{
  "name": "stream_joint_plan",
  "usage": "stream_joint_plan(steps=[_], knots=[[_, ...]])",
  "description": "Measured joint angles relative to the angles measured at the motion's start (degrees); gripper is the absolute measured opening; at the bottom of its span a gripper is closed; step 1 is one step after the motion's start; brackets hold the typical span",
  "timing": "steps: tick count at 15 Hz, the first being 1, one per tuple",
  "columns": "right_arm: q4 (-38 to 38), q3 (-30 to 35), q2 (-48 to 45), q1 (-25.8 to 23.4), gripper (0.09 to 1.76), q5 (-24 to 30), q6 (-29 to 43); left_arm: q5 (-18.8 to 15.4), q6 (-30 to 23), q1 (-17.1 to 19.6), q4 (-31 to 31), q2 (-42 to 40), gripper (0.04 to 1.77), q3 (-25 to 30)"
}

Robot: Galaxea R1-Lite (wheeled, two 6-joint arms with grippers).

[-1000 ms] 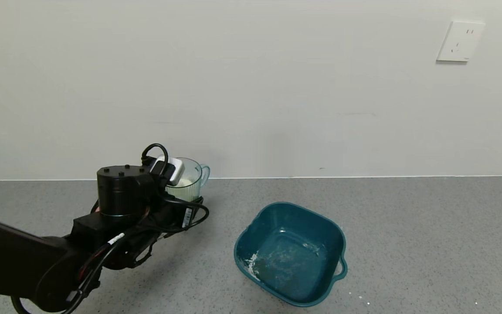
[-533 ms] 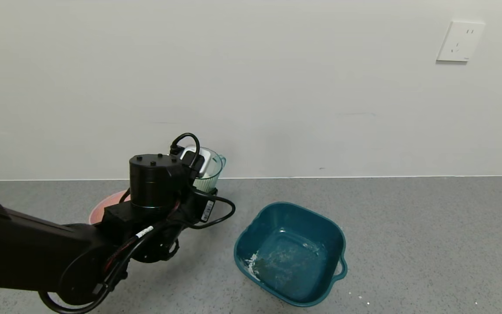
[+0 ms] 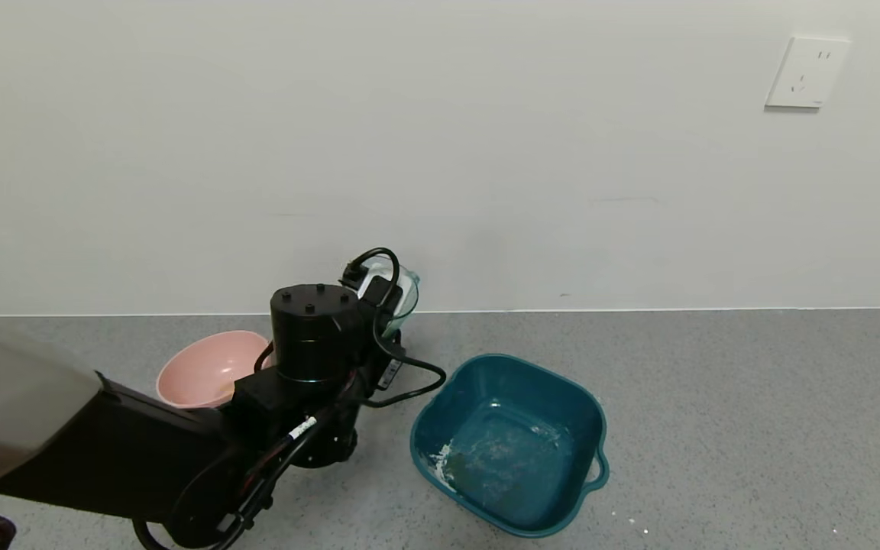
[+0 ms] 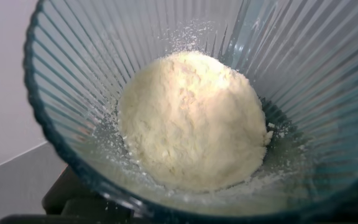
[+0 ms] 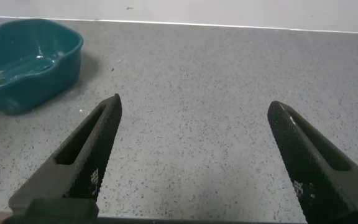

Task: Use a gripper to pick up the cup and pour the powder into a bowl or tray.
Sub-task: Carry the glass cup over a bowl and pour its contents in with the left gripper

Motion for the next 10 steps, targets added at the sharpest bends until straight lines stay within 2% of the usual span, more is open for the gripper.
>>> stream_joint_plan(steps=[3,6,10], knots=[[0.0,0.0,0.0,0.0,1.71,0.0,0.0,1.7,5.0,-1.4,-6.5,2.0,1.28,1.5],[0.0,0.0,0.0,0.0,1.71,0.0,0.0,3.7,8.6,-3.6,-7.1,3.1,1.28,2.3],[0.0,0.0,0.0,0.0,1.71,0.0,0.0,4.1,14.5,-5.9,-7.1,3.6,1.28,4.1]])
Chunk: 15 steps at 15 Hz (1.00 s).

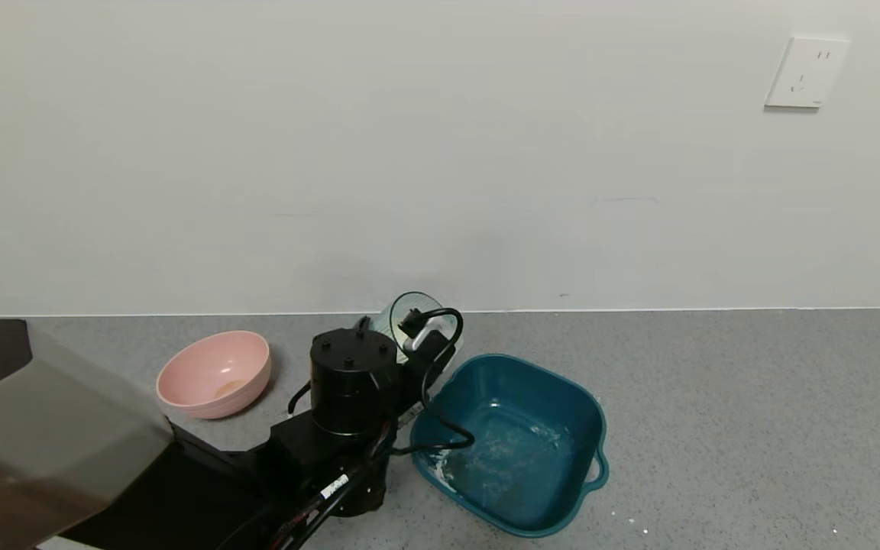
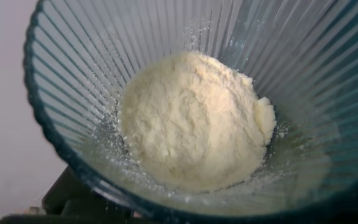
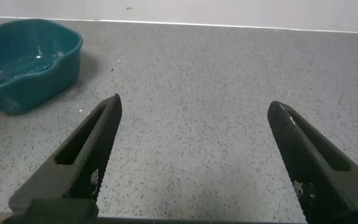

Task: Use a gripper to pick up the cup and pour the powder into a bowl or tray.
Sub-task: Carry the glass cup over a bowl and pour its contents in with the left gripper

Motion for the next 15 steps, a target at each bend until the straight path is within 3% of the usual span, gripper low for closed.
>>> stream_joint_plan(steps=[11,15], knots=[[0.0,0.0,0.0,0.0,1.71,0.0,0.0,-0.1,19.5,-2.3,-0.2,-0.6,1.28,1.6],[0.0,0.0,0.0,0.0,1.71,0.0,0.0,0.2,28.7,-3.3,-1.4,-1.0,1.28,2.5]])
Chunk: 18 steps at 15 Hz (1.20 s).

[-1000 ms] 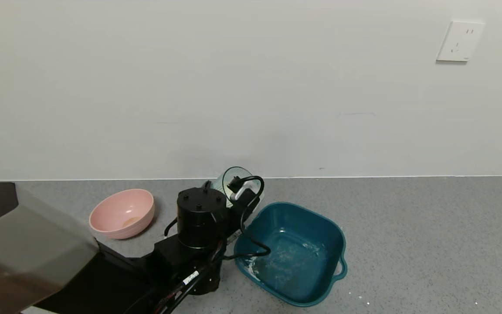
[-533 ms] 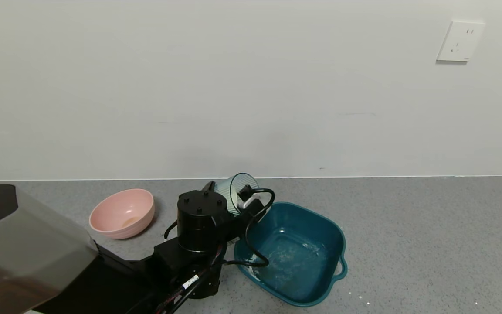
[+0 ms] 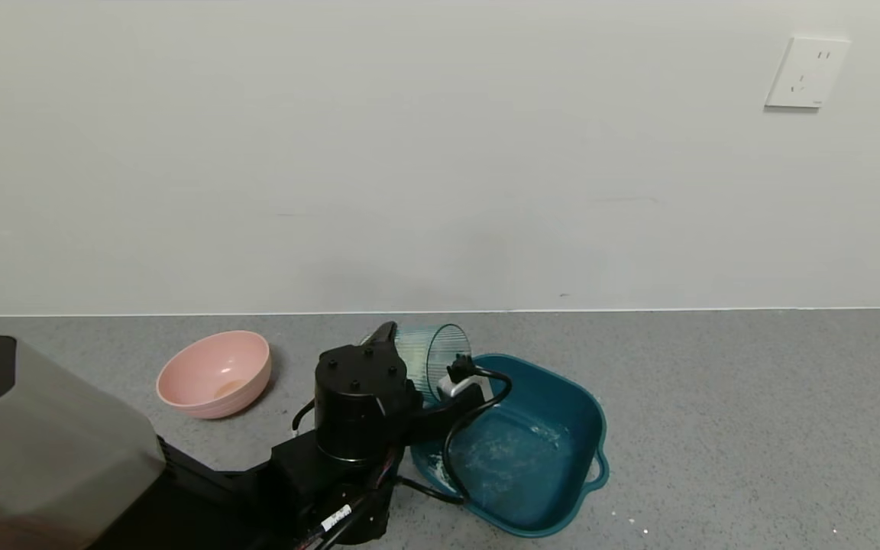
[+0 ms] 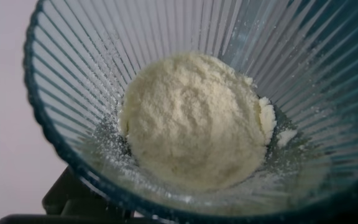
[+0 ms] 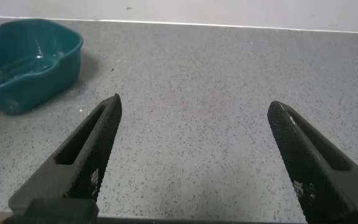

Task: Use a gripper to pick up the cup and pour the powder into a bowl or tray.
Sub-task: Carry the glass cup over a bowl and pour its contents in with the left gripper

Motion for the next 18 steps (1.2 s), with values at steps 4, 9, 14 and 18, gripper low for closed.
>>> stream_joint_plan(steps=[4,9,14,18], knots=[[0.0,0.0,0.0,0.0,1.71,0.0,0.0,1.8,5.6,-0.2,-1.1,-0.1,1.28,0.3],[0.0,0.0,0.0,0.0,1.71,0.0,0.0,1.6,16.1,0.0,-6.3,-0.6,1.28,0.5],[0.0,0.0,0.0,0.0,1.71,0.0,0.0,1.0,19.9,0.1,-7.1,0.4,1.28,1.3],[0.0,0.0,0.0,0.0,1.71,0.0,0.0,-0.8,25.0,0.1,-7.2,0.9,1.28,1.0]])
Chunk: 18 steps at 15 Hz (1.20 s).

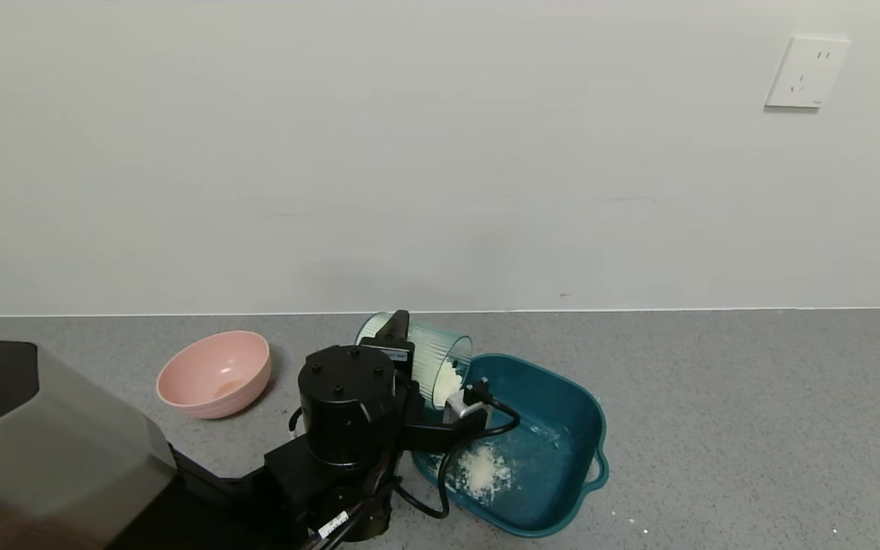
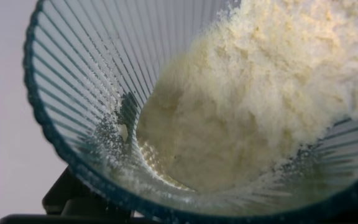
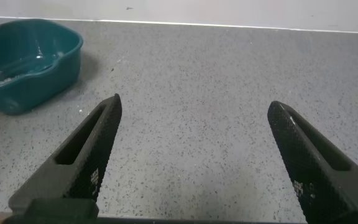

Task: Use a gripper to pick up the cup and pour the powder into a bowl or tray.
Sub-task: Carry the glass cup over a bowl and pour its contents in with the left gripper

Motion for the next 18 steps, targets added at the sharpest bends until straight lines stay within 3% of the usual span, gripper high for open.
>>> stream_joint_plan(steps=[18], knots=[[0.0,0.0,0.0,0.0,1.71,0.0,0.0,-0.6,14.3,-0.5,-1.7,1.6,1.27,-1.2]])
